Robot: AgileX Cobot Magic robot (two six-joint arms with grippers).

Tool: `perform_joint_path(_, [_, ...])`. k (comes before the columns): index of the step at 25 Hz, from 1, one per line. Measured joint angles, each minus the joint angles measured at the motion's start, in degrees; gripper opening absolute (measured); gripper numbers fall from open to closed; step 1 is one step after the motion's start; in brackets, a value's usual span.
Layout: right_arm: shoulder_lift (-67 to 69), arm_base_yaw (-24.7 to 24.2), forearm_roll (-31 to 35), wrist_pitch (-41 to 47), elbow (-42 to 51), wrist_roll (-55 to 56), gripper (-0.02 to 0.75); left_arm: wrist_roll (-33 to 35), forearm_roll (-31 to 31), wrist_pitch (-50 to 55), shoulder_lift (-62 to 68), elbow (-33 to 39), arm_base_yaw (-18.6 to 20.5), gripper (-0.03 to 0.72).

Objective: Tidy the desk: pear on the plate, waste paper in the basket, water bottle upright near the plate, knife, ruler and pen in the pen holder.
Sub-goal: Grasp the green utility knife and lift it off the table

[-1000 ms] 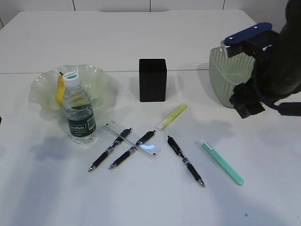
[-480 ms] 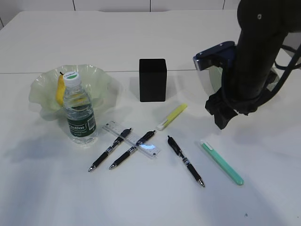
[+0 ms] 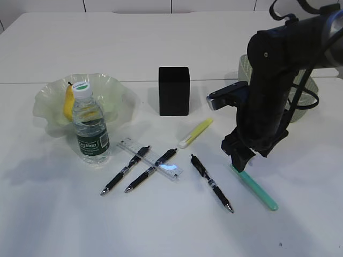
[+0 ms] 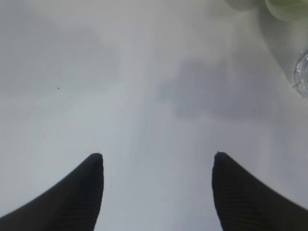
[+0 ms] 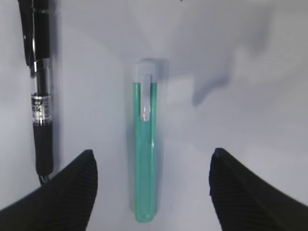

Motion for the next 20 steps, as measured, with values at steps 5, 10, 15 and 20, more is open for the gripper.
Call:
perform_joint_path(5, [2.5, 0.0, 1.4, -1.7, -0.1, -0.6, 0.528, 0.0, 0.0, 0.0, 0.0, 0.0, 0.0, 0.500])
perform_joint_path(10, [4.6, 0.0, 2.1, -2.8, -0.2, -1.1, 0.503, 0.0, 0.0, 0.0, 0.0, 0.0, 0.0, 0.500])
perform_joint_path(15, [6.2, 0.0, 2.4, -3.9, -0.3, -1.3, 0.501, 0.0, 0.1, 0.0, 0.0, 0.0, 0.0, 0.500])
perform_joint_path(20, [6.2, 0.0, 2.4, -4.6, -0.5, -1.3, 0.501, 0.0, 0.1, 0.0, 0.0, 0.0, 0.0, 0.500])
